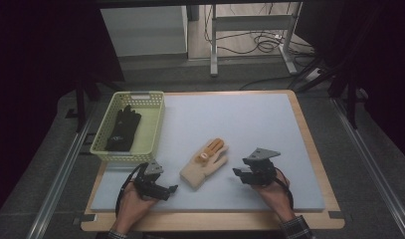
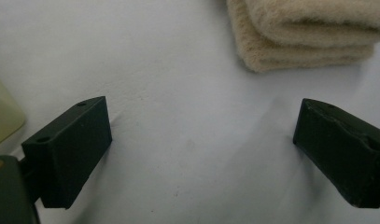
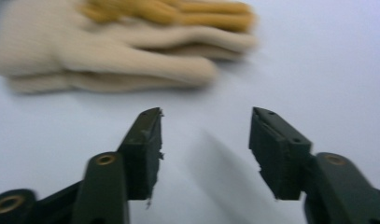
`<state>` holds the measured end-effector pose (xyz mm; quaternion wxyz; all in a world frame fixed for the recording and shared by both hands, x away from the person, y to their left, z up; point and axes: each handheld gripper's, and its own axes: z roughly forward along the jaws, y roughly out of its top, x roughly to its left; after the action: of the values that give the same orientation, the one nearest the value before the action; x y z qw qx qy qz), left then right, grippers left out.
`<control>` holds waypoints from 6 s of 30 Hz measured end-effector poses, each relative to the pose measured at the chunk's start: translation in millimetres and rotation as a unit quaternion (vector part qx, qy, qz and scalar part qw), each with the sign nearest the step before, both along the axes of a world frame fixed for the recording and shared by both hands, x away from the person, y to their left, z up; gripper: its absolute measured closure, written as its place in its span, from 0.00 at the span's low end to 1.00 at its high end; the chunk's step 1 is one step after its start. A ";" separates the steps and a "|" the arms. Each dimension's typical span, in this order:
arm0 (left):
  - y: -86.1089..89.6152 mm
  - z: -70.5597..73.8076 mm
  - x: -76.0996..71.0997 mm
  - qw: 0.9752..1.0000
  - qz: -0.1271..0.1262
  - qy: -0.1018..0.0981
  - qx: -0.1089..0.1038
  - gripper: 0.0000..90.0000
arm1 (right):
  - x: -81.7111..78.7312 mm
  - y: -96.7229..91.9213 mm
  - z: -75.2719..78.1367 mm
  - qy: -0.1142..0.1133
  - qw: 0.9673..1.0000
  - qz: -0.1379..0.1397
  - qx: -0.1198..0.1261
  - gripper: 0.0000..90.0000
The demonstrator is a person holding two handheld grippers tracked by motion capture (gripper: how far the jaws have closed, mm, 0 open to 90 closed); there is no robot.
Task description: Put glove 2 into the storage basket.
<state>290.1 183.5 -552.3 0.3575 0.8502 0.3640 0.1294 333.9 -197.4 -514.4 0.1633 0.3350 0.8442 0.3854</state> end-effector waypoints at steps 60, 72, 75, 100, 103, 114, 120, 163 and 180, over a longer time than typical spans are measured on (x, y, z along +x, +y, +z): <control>-130.9 25.7 67.2 0.994 -0.040 0.067 0.077 0.11 | 9.6 -39.2 -18.6 0.003 0.997 -0.066 -0.027 0.22; -124.8 32.1 63.5 0.995 -0.021 0.069 0.069 0.57 | 9.5 -39.0 -18.7 0.003 0.997 -0.067 -0.027 0.22; -123.1 33.7 63.7 0.995 -0.019 0.076 0.064 0.61 | 9.5 -39.0 -18.7 0.003 0.997 -0.066 -0.027 0.22; -74.5 95.1 84.2 0.996 0.041 0.059 0.052 0.59 | 9.4 -39.1 -18.6 0.003 0.997 -0.067 -0.027 0.22; -63.0 108.6 90.9 0.995 0.058 0.053 0.054 0.59 | 9.4 -39.1 -18.6 0.003 0.997 -0.067 -0.027 0.22; -26.9 134.6 105.5 0.992 0.104 0.047 0.058 0.58 | 9.6 -39.2 -18.9 0.001 0.997 -0.066 -0.026 0.22; -10.9 137.6 111.6 0.989 0.127 0.048 0.060 0.58 | 9.6 -39.2 -18.9 0.002 0.997 -0.066 -0.026 0.22; 90.1 104.0 158.1 0.957 0.272 0.084 0.057 0.57 | 9.7 -39.3 -19.0 0.001 0.997 -0.066 -0.027 0.22; 69.6 67.4 188.5 0.952 0.262 0.128 0.096 0.55 | 9.8 -39.3 -19.0 0.001 0.997 -0.066 -0.026 0.22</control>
<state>478.6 253.1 -484.9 0.1785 0.7648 0.6024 0.1422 343.7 -236.7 -533.4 0.1962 0.3857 0.8302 0.3513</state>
